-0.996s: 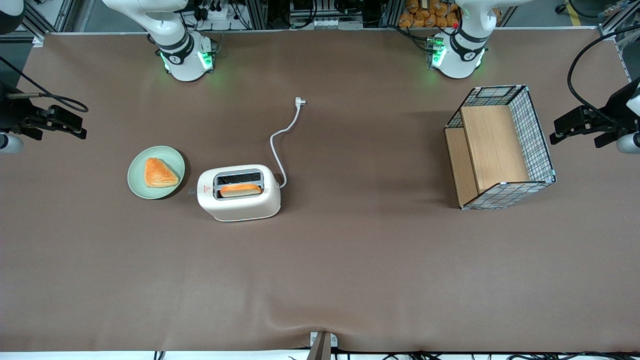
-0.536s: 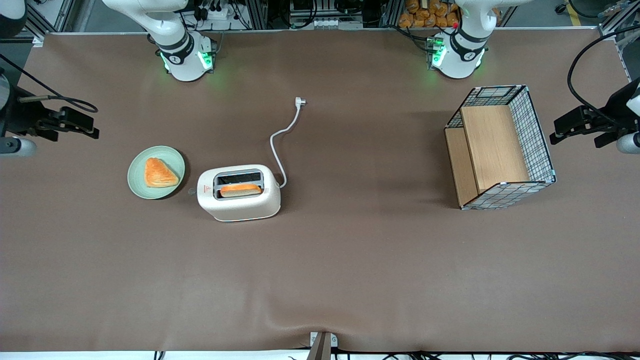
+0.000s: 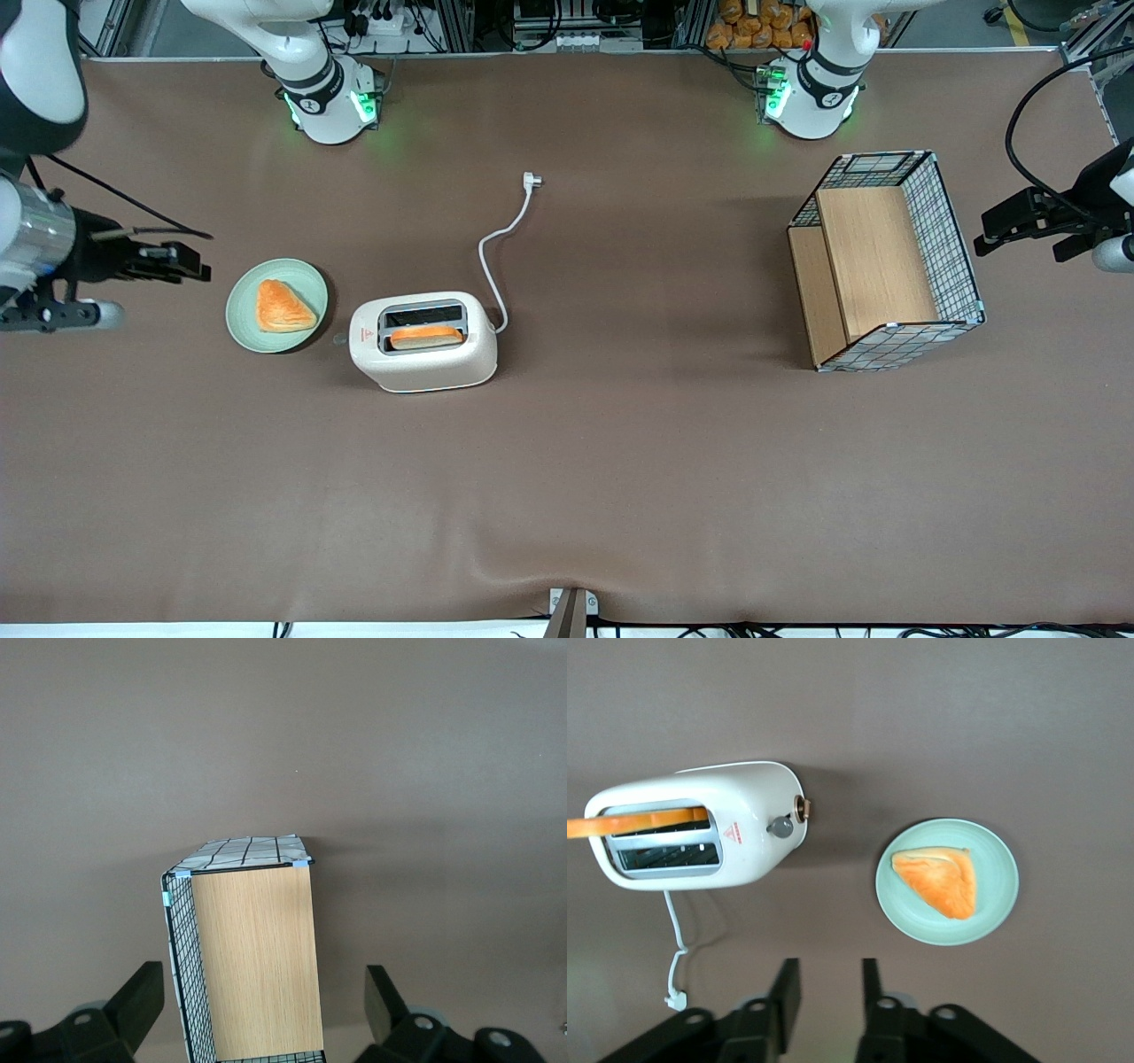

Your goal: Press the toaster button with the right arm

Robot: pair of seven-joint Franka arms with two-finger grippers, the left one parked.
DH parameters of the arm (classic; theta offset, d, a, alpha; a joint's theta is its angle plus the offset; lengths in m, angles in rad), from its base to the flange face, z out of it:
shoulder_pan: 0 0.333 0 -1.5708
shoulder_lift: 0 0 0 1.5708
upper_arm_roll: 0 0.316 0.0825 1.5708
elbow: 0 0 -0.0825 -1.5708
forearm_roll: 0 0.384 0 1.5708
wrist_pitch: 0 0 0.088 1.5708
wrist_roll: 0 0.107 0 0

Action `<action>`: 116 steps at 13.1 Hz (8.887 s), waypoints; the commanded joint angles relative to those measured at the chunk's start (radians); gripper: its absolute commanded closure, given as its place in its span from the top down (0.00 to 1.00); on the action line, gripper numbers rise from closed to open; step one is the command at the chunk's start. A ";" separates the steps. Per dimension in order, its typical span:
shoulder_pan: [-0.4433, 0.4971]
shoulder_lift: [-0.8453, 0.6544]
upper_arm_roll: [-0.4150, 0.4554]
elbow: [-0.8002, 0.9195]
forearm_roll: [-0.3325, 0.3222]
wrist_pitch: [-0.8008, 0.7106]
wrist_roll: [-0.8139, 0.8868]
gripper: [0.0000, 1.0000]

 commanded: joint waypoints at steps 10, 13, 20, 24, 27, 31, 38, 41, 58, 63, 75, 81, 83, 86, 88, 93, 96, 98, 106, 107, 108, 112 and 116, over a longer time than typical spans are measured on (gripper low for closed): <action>0.053 0.080 -0.001 -0.286 0.223 0.398 -0.097 0.00; 0.053 0.114 -0.001 -0.337 0.298 0.497 -0.166 0.00; 0.053 0.128 -0.001 -0.364 0.371 0.500 -0.166 0.00; 0.062 0.136 -0.002 -0.366 0.388 0.506 -0.167 0.00; 0.063 0.143 -0.002 -0.366 0.388 0.506 -0.167 0.00; 0.063 0.151 -0.001 -0.364 0.391 0.509 -0.167 0.00; 0.068 0.165 -0.001 -0.364 0.393 0.526 -0.167 0.00; 0.070 0.172 -0.001 -0.366 0.393 0.538 -0.167 0.00; 0.059 0.224 -0.001 -0.368 0.427 0.566 -0.244 0.00; 0.060 0.231 -0.001 -0.377 0.428 0.587 -0.252 0.00; 0.068 0.274 -0.001 -0.386 0.451 0.639 -0.278 0.00; 0.070 0.280 0.001 -0.427 0.454 0.710 -0.318 0.00; 0.073 0.283 -0.001 -0.426 0.454 0.708 -0.316 0.00; 0.074 0.283 -0.001 -0.426 0.454 0.705 -0.310 0.00; 0.074 0.283 -0.001 -0.426 0.454 0.705 -0.310 0.00; 0.074 0.283 -0.001 -0.421 0.454 0.701 -0.309 0.00; 0.073 0.283 -0.001 -0.417 0.453 0.695 -0.309 0.00; 0.073 0.283 -0.001 -0.409 0.453 0.687 -0.307 0.00; 0.071 0.281 -0.001 -0.398 0.453 0.678 -0.305 0.00; 0.073 0.281 -0.001 -0.397 0.453 0.678 -0.305 0.00; 0.070 0.281 -0.001 -0.398 0.451 0.678 -0.308 0.00; 0.068 0.281 -0.001 -0.394 0.451 0.678 -0.307 0.00; 0.063 0.281 -0.001 -0.381 0.451 0.672 -0.305 0.00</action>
